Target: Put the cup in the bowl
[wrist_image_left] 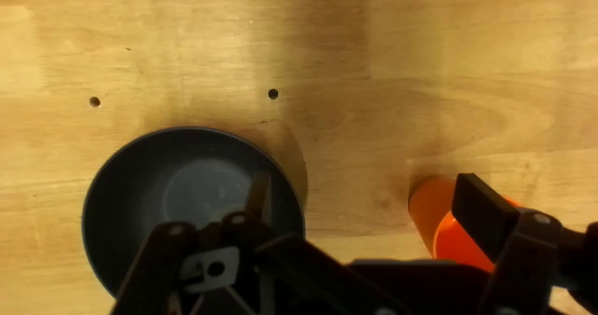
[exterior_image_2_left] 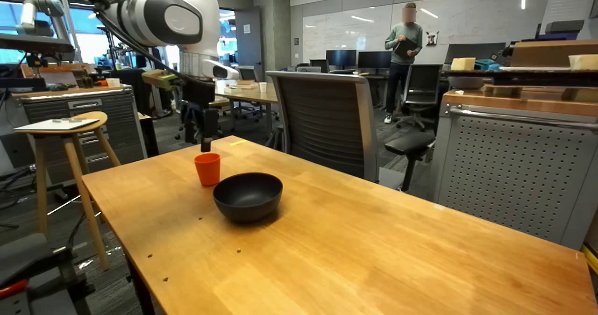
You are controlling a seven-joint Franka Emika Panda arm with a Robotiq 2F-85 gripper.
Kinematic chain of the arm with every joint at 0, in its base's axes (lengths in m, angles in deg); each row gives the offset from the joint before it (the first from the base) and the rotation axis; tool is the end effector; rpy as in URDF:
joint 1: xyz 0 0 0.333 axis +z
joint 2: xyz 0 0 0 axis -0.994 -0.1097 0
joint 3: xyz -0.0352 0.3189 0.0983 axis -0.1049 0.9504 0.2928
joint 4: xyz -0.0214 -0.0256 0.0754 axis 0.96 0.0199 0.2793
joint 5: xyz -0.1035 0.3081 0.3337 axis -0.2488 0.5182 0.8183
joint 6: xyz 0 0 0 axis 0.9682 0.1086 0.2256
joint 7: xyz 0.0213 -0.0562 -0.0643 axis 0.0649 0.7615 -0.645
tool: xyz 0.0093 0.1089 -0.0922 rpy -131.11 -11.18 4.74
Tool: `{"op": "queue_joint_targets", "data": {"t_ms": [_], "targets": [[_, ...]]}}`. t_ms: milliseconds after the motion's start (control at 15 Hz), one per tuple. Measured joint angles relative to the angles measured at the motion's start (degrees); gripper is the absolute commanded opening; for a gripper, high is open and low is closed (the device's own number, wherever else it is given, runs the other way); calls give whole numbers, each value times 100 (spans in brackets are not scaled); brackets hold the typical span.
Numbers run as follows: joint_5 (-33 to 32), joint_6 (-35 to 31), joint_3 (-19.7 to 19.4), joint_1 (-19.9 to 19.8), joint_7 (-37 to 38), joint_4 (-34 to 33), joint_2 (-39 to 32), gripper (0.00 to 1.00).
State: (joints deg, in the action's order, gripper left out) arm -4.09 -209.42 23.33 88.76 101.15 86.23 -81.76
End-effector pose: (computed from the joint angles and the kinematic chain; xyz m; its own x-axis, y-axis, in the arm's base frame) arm 0.5681 0.1176 0.2285 0.9884 -0.0595 -0.1394 -0.0611 -0.9981 -0.0071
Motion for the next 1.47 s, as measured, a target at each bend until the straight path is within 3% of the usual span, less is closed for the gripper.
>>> {"op": "queue_joint_targets", "data": {"t_ms": [467,867,933,1000,1467], "targets": [[-160,233,-44,275,214,-1655,-1620,100],[-159,637,-94,352,233,-2428,-2350,100],[-158,697,-101,352,234,-2511,-2452,75],[-156,752,-106,352,234,-2579,-2541,74],[138,919,-97,352,229,-2830,-2941,19]]}}
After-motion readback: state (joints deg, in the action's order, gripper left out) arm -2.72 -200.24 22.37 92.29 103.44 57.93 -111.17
